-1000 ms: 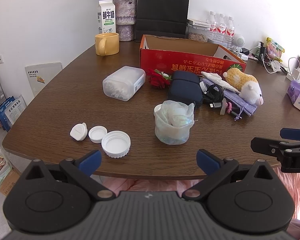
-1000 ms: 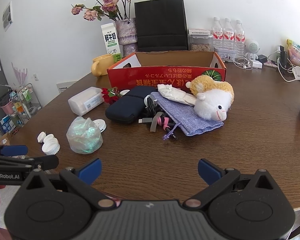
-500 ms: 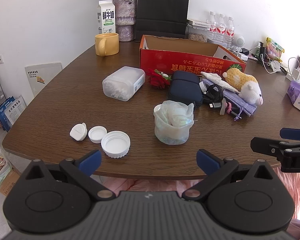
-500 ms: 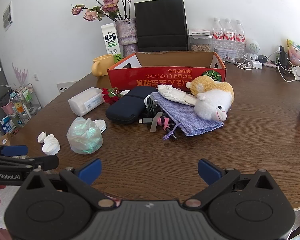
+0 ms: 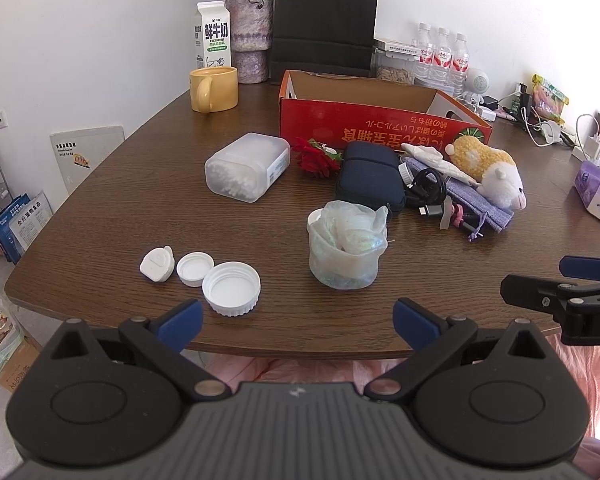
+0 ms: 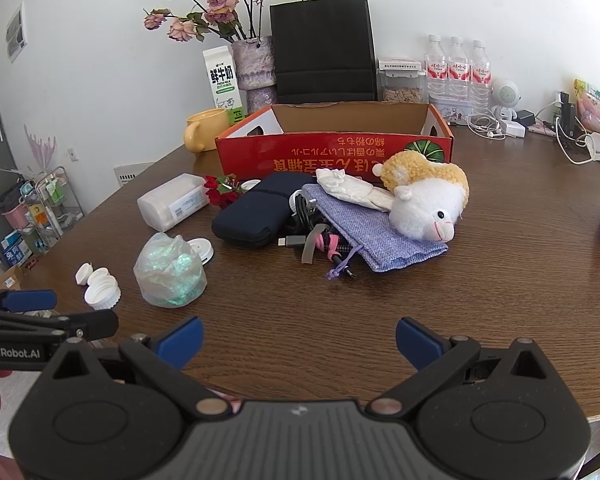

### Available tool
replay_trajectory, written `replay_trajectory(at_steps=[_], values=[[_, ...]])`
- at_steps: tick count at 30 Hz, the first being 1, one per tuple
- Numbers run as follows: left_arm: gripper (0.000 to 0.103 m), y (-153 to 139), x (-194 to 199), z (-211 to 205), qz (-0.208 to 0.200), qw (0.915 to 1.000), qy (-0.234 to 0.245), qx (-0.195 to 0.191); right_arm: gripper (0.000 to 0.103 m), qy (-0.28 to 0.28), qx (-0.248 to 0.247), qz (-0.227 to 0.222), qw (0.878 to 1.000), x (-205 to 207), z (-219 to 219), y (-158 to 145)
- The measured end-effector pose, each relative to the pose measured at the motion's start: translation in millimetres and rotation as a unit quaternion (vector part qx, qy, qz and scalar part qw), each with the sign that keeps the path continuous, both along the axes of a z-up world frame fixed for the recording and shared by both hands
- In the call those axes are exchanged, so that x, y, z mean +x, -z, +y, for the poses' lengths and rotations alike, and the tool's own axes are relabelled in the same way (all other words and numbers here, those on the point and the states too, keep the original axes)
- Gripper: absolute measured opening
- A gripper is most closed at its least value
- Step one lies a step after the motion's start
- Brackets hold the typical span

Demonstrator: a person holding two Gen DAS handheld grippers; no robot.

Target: Organize objects

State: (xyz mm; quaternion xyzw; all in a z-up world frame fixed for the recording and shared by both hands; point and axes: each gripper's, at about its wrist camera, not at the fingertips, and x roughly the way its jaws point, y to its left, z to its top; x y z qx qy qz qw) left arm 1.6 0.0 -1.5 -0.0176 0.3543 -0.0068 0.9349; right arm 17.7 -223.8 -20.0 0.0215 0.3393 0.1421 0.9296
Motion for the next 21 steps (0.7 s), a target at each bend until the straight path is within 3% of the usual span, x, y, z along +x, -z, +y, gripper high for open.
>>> replay_trajectory(at_steps=[21], values=[[0.103,2.1,-1.0,3.1,-0.005,1.0,-0.003,-0.001,0.103,-0.004,-0.001,0.0,1.0,0.5,3.1,0.9]])
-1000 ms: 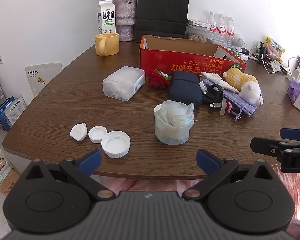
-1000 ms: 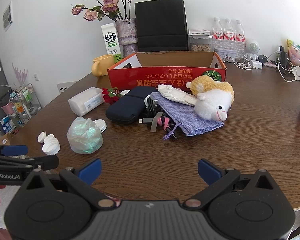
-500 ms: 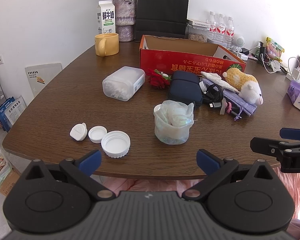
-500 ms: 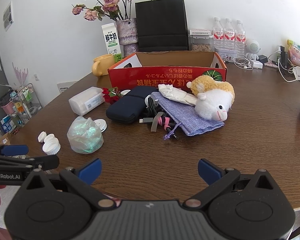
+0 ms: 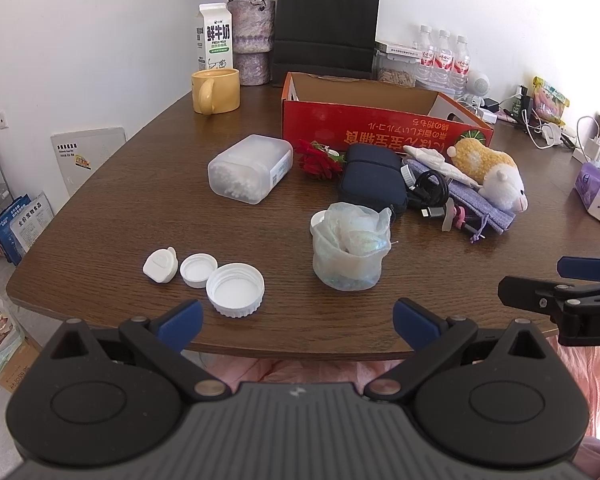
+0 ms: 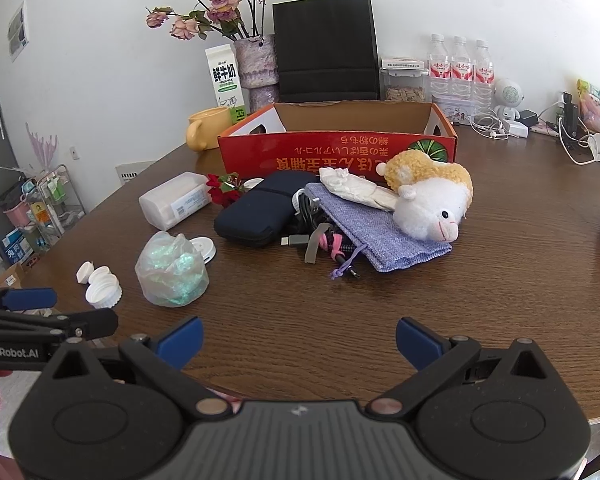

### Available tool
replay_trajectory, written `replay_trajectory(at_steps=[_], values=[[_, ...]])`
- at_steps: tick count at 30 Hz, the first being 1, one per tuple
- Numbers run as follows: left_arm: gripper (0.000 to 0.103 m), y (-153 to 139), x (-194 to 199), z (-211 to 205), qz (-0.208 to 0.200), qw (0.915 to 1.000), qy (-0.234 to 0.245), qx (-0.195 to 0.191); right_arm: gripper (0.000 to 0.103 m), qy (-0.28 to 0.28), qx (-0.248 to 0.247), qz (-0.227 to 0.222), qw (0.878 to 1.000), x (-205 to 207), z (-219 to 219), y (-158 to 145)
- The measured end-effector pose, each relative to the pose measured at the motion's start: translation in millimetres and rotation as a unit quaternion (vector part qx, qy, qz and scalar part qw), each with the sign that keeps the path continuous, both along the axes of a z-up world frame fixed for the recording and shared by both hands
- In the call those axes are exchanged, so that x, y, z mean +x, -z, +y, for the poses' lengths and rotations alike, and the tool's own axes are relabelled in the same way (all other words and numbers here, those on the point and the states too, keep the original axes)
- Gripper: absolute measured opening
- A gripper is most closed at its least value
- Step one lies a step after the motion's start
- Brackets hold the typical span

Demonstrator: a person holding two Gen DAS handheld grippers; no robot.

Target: Organize objects

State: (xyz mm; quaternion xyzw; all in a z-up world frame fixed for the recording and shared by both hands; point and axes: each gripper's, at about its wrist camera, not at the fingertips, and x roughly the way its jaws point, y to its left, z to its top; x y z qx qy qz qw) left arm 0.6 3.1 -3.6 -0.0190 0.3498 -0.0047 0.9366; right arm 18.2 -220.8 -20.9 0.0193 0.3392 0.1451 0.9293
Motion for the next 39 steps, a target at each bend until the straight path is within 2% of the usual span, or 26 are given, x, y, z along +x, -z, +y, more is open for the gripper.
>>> replay_trajectory(at_steps=[12,22,32,39], values=[[0.103,4.2,3.8,28.2,0.003,0.9994,-0.036,-0.003,0.103,-0.045,-0.008,-0.002,0.999,15.6,28.2,1.3],[0.103,10.1,7.5,72.3,-0.002,0.9964,-0.082,-0.018,0.103,-0.079,-0.023,0.007,0.997,35.4,64.3,10.2],[0.103,24.2,17.7,114.0,0.0,0.9913,-0.131,-0.011,0.103,-0.098,-0.05,0.007,0.994,51.7,100.8,17.9],[0.103,32.9,30.3,125.3,0.004,0.9919,-0.127,-0.002,0.096,-0.099,-0.063,0.002,0.993,60.9,119.1,23.6]])
